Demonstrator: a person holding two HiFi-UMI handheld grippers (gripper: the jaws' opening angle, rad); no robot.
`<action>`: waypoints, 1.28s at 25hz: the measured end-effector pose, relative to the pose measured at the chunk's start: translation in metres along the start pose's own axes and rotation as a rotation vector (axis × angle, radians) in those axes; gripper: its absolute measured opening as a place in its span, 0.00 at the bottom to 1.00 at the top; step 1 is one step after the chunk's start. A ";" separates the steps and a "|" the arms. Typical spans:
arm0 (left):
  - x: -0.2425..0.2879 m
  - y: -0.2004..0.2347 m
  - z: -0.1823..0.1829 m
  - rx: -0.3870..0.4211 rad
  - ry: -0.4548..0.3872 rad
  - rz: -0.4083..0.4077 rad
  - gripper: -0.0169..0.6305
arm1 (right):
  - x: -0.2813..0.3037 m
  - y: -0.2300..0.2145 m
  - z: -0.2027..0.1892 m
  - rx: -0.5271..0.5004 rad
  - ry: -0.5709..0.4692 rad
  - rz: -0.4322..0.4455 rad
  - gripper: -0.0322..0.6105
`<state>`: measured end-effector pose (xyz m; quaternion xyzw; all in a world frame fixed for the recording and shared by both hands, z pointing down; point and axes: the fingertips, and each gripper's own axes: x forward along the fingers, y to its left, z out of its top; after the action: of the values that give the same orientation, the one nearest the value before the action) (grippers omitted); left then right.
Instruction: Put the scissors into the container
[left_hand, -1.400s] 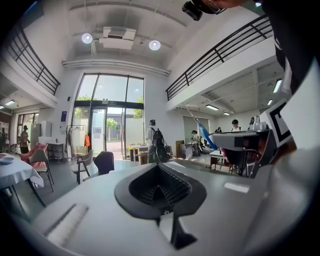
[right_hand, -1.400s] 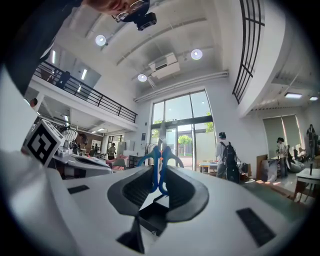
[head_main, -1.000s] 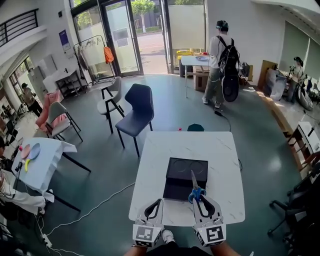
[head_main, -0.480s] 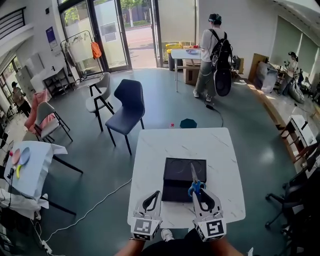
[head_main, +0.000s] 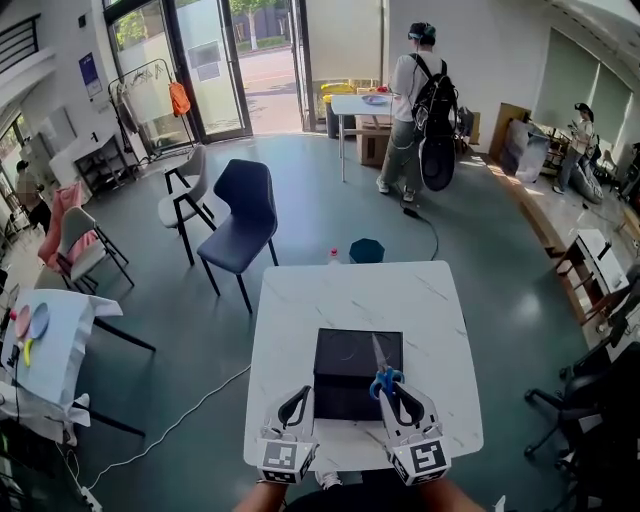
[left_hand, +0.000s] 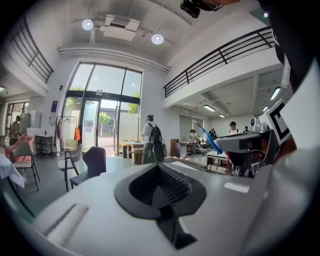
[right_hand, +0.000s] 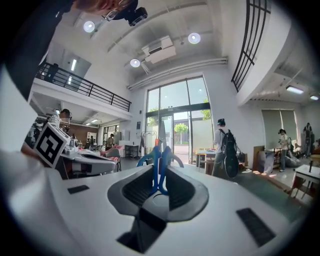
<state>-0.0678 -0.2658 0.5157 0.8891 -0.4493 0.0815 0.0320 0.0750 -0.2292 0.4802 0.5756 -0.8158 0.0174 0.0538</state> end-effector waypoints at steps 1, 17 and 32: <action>0.002 0.000 -0.001 -0.003 0.000 0.002 0.04 | 0.001 0.001 -0.002 -0.005 0.010 0.005 0.18; 0.015 0.015 -0.019 -0.033 0.025 0.057 0.04 | 0.022 0.004 -0.054 -0.201 0.226 0.100 0.18; 0.018 0.008 -0.054 -0.074 0.094 0.073 0.04 | 0.034 0.020 -0.153 -0.401 0.539 0.335 0.18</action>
<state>-0.0703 -0.2781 0.5715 0.8655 -0.4821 0.1076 0.0831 0.0549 -0.2406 0.6368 0.3871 -0.8423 0.0165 0.3746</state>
